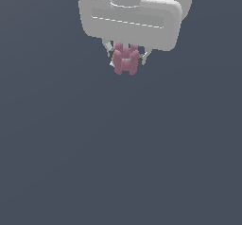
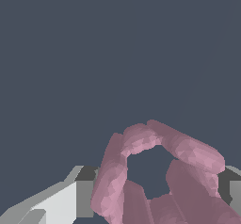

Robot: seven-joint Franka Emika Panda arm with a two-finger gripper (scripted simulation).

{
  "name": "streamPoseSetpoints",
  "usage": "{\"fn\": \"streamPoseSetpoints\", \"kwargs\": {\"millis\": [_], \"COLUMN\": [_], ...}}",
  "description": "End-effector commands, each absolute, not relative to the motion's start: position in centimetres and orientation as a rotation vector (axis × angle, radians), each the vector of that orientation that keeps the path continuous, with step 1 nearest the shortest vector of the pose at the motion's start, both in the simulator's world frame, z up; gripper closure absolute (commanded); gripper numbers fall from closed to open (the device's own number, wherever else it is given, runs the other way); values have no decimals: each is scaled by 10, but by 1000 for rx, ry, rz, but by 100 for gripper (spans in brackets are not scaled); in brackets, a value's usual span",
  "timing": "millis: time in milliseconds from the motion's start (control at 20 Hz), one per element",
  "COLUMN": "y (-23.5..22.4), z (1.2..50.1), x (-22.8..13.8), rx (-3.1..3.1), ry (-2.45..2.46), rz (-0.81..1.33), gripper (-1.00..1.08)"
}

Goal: Pick up the object and move it to a goal position.

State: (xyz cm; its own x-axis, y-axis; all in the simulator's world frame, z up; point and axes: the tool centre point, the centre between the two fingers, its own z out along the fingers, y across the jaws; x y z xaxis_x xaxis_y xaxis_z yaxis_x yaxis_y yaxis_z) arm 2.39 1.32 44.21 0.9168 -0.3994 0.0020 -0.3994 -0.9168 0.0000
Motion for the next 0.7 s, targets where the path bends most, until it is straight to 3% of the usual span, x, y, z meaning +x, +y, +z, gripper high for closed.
{"fn": "streamPoseSetpoints", "kwargs": {"millis": [0, 650], "y": [17, 25], "z": [461, 504], "x": [22, 21], "rx": [3075, 3075], "ry": [-641, -641], "rz": [0, 0], "gripper": [108, 108]}}
